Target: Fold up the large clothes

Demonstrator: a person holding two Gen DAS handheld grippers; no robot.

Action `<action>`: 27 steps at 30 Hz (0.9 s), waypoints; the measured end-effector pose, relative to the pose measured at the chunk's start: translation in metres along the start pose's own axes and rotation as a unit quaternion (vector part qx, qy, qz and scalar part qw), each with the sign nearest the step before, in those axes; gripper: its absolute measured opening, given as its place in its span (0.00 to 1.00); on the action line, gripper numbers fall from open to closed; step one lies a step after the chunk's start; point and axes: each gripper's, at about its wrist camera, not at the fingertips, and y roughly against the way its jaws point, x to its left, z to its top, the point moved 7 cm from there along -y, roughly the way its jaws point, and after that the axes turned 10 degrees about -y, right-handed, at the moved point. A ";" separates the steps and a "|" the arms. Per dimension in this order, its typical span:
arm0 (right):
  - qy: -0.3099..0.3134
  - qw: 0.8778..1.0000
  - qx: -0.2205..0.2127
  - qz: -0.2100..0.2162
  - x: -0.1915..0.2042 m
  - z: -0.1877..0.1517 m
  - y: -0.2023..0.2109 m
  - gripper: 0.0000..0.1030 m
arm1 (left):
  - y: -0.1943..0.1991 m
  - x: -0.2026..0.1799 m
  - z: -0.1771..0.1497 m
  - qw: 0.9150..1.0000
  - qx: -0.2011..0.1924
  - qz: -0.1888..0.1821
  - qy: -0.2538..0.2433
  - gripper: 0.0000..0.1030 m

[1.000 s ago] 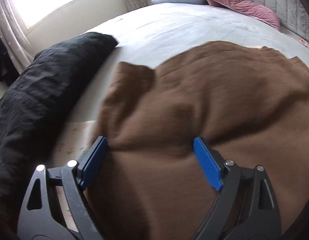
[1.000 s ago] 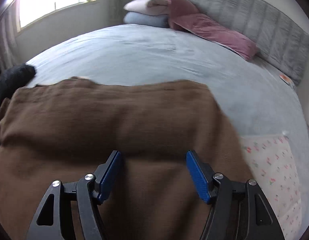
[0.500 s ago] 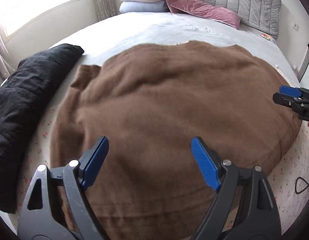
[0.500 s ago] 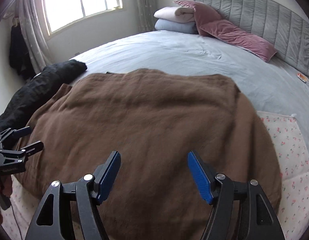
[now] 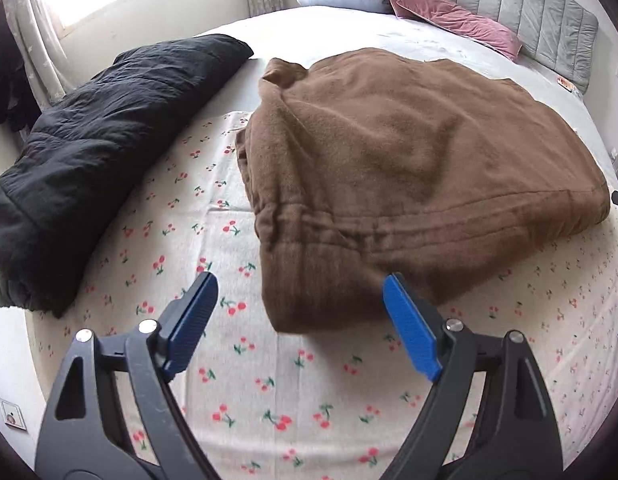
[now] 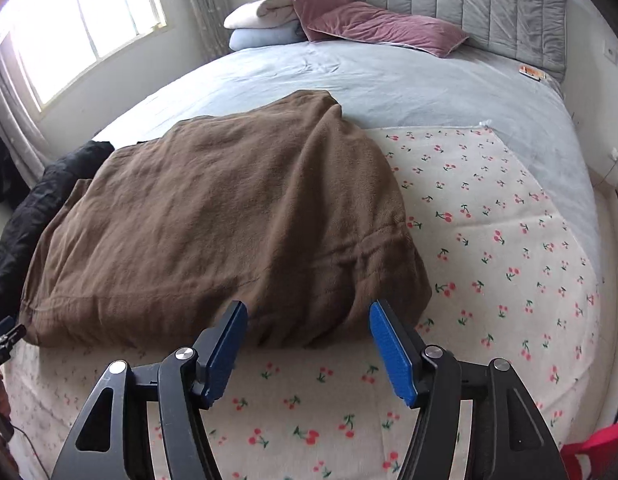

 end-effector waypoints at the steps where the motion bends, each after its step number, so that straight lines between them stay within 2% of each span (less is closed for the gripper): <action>1: 0.001 1.000 -0.006 0.003 0.006 -0.006 0.010 0.68 | 0.010 -0.006 -0.003 1.000 0.002 0.002 0.001 0.83; 5: 0.016 1.000 -0.019 0.011 0.037 -0.030 0.048 0.75 | 0.041 -0.034 -0.020 0.999 0.025 -0.007 0.024 0.84; 8: 0.045 0.998 -0.031 -0.015 0.062 -0.052 0.077 0.76 | 0.061 -0.054 -0.034 0.998 0.050 -0.004 0.028 0.85; 9: 0.052 0.998 -0.035 -0.015 0.070 -0.059 0.087 0.78 | 0.069 -0.059 -0.037 0.998 0.051 0.002 0.030 0.88; 10: 0.058 0.997 -0.040 -0.012 0.078 -0.067 0.096 0.80 | 0.076 -0.063 -0.041 0.998 0.048 0.008 0.033 0.96; 11: 0.064 0.997 -0.044 -0.010 0.086 -0.075 0.104 0.84 | 0.083 -0.068 -0.044 0.998 0.043 0.014 0.035 0.99; 13: 0.076 0.996 -0.049 -0.009 0.098 -0.090 0.113 0.89 | 0.091 -0.080 -0.047 0.999 0.039 0.020 0.026 0.99; 17: 0.109 0.992 -0.051 -0.025 0.115 -0.117 0.104 0.93 | 0.090 -0.098 -0.054 0.998 0.037 -0.004 0.045 0.99; 22: 0.122 0.991 -0.031 -0.033 0.123 -0.140 0.080 0.92 | 0.076 -0.113 -0.064 0.998 0.045 0.010 0.047 0.99; 27: 0.119 0.992 -0.022 -0.029 0.123 -0.149 0.074 0.93 | 0.069 -0.118 -0.069 0.997 0.053 0.002 0.054 0.99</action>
